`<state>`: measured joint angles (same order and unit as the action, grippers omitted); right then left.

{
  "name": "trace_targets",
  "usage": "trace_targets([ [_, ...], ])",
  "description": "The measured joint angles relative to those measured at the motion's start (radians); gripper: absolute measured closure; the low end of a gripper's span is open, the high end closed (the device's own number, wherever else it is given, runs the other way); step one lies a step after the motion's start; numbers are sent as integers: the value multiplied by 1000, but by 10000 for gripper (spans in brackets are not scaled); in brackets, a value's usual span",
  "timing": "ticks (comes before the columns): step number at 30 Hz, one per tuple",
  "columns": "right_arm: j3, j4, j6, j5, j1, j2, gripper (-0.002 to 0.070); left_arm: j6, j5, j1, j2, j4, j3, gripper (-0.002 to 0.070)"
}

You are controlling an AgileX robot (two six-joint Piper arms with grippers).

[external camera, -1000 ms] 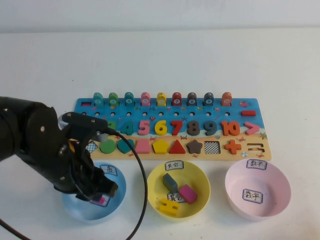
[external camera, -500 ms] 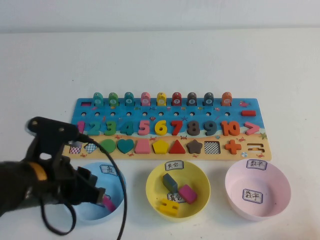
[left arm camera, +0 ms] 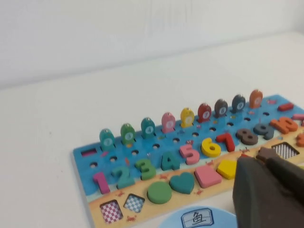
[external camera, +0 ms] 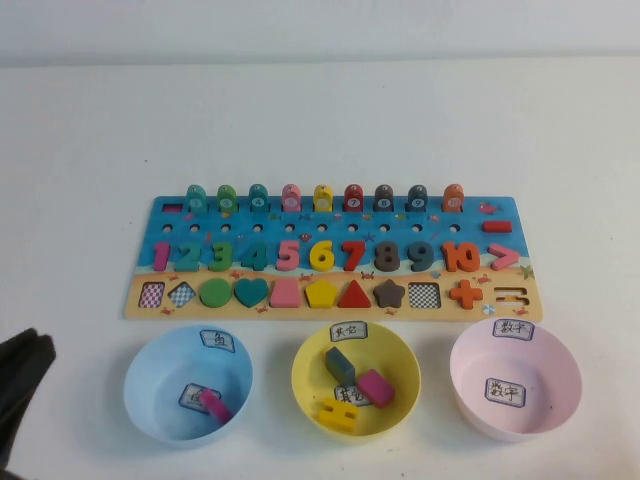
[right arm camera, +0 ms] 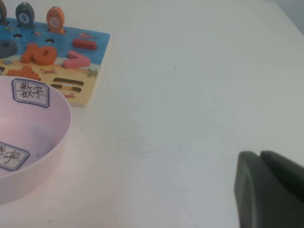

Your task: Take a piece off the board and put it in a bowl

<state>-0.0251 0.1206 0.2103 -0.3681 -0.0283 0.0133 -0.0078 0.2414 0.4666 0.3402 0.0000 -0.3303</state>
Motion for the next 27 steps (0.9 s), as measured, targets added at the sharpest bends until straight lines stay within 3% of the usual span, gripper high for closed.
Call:
trace_targets([
  [12, 0, 0, 0, 0, 0, 0, 694, -18, 196, 0, -271, 86, 23, 672],
  [18, 0, 0, 0, 0, 0, 0, 694, -110, 246, 0, -349, 235, 68, 672],
  [23, -2, 11, 0, -2, 0, 0, 694, -295, 253, -7, -353, 392, 160, 672],
  [27, -2, 22, 0, -2, 0, 0, 694, -335, 227, -53, -353, 394, 255, 673],
])
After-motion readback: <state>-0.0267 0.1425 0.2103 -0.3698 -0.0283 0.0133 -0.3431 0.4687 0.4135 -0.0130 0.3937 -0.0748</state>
